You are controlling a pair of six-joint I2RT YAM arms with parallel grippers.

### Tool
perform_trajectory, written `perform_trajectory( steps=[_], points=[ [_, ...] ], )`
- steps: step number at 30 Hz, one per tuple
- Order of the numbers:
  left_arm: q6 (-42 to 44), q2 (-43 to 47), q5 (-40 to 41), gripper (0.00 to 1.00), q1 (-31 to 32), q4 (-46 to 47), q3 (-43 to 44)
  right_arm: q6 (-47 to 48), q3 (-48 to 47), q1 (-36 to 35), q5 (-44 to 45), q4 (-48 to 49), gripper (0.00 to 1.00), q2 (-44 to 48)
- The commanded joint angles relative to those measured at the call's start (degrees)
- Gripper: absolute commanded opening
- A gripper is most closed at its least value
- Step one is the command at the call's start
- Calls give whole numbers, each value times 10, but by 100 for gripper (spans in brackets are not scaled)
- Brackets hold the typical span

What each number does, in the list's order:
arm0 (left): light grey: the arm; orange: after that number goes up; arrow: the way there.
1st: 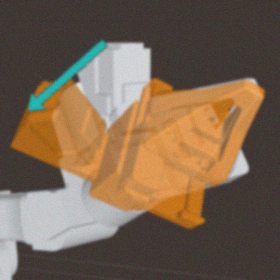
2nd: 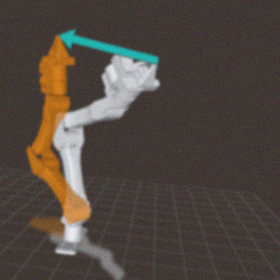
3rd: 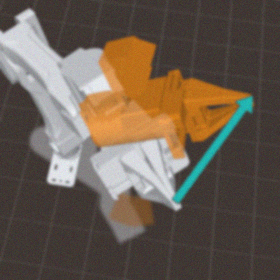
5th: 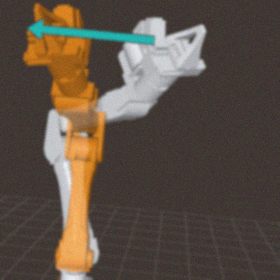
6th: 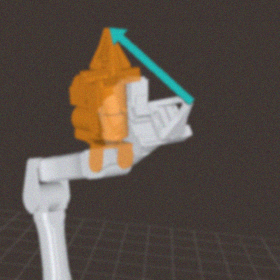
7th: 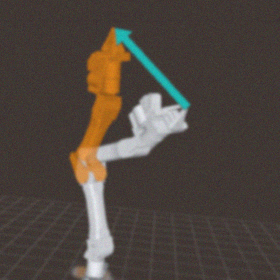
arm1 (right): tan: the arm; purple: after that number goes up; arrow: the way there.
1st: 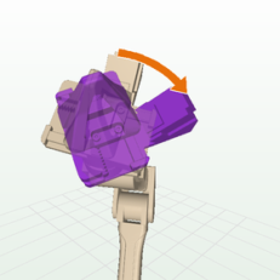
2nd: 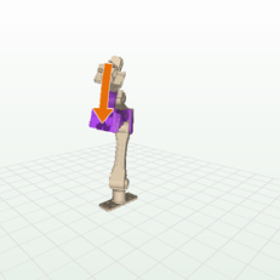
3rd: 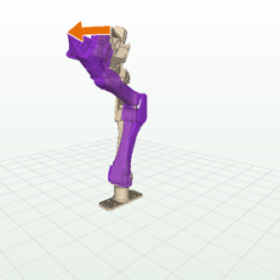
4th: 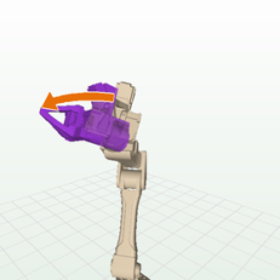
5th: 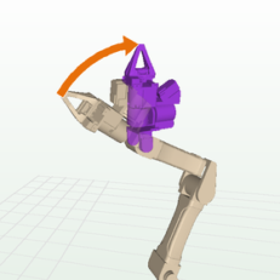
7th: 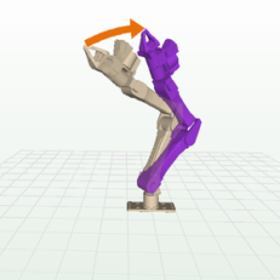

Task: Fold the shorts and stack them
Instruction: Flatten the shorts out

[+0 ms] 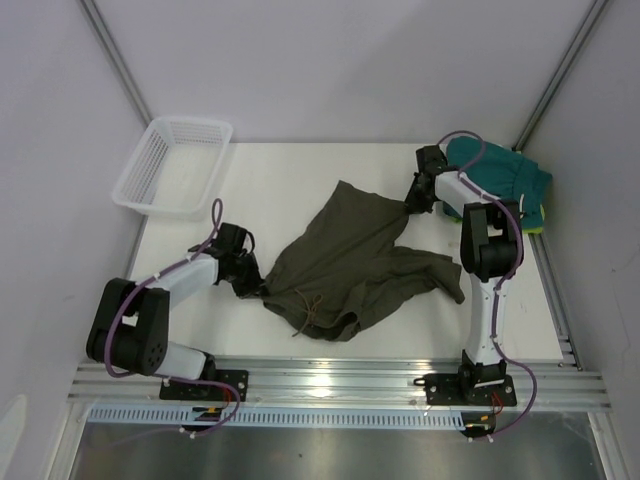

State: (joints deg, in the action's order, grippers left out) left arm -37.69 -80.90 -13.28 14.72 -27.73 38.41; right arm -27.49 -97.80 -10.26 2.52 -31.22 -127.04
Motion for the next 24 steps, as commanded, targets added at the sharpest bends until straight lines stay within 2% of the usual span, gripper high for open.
perform_trajectory(
  steps=[1,2,3,4,5,6,8,12,14,19,23,24],
  points=[
    [-3,-9,-7,1,-17,-3,22,-15,16,14,32,-28,2,12],
    [1,-11,-4,1,-18,-5,26,-16,16,15,34,-29,6,12],
    [3,-13,-4,1,-19,-7,29,-13,19,15,28,-24,39,14],
    [6,-14,-3,1,-18,-10,39,-13,23,11,28,-18,60,19],
    [10,-19,0,1,-18,-11,50,-12,29,9,29,-11,74,25],
    [14,-24,2,1,-19,-17,58,-6,33,8,29,1,83,39],
    [26,-52,5,1,-18,-27,106,2,24,8,24,4,91,49],
    [44,-116,7,1,-20,-51,212,34,-22,9,15,-24,92,87],
    [49,-144,-1,1,-27,-65,275,48,-10,12,6,-34,92,117],
    [56,-238,-22,0,-54,-95,394,53,129,20,-61,-35,88,275],
    [72,-308,-25,1,-72,-131,494,63,202,-27,-67,-50,88,371],
    [77,-334,-24,1,-77,-138,541,66,211,-44,-63,-52,87,383]
  ],
)
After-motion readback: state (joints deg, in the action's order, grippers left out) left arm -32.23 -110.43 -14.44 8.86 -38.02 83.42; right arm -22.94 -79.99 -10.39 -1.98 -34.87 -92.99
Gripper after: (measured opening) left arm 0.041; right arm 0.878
